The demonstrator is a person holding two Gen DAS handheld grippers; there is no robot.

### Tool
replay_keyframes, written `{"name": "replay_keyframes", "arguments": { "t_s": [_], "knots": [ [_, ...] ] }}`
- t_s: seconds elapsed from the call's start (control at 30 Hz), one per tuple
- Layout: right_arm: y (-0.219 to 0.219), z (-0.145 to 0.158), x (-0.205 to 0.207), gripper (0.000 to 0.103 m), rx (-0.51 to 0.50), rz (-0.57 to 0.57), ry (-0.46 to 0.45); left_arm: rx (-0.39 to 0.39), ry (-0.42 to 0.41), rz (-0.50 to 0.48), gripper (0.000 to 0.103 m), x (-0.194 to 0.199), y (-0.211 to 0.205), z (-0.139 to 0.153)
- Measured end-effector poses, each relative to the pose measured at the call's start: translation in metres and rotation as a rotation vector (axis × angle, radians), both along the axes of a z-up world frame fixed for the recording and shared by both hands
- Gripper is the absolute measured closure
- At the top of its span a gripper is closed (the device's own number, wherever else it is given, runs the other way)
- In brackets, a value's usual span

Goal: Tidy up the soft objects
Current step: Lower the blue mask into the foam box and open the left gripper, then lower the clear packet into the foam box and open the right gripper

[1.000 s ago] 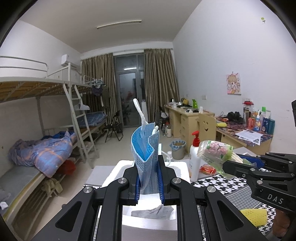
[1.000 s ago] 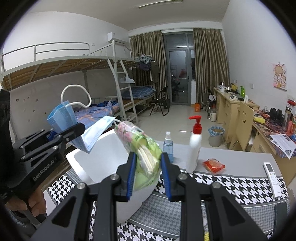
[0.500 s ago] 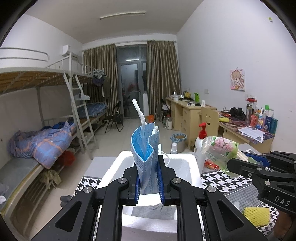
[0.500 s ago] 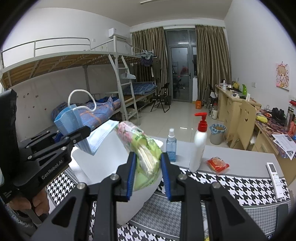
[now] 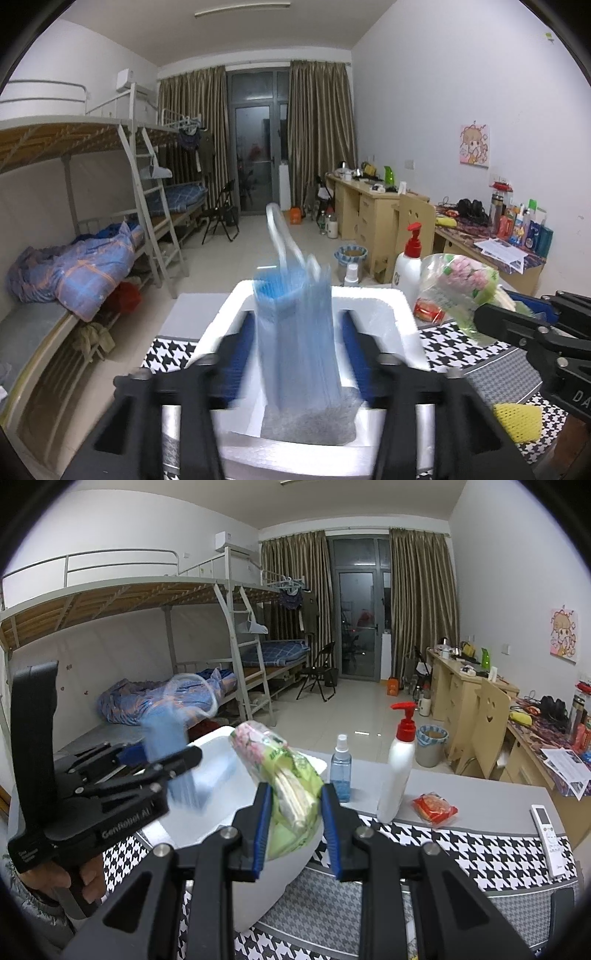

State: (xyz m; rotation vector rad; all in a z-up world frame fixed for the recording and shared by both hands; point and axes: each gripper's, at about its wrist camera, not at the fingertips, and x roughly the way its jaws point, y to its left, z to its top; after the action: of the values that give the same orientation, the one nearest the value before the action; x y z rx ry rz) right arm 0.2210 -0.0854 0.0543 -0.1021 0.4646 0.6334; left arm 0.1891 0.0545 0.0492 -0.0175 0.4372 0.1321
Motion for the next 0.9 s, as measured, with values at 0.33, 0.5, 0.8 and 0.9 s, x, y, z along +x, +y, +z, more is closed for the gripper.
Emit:
{"name": "replay_keyframes", "arguments": {
  "t_s": [0.33,0.5,0.8,0.9],
  "knots": [
    [0.008,0.000,0.001,0.072,-0.010,0.006,0.003,-0.016,-0.026,0.046,0.023,-0.012,0.013,0.000],
    [0.014,-0.001,0.002,0.072,-0.011,0.018,0.009,-0.018,-0.052,0.071,0.019,-0.019,0.018,0.005],
    [0.023,-0.002,0.004,0.072,-0.018,0.031,0.009,-0.007,-0.086,0.115,0.008,-0.029,0.027,0.008],
    [0.027,-0.004,0.004,0.072,-0.020,0.039,0.010,0.001,-0.097,0.124,0.007,-0.032,0.030,0.009]
  ]
}}
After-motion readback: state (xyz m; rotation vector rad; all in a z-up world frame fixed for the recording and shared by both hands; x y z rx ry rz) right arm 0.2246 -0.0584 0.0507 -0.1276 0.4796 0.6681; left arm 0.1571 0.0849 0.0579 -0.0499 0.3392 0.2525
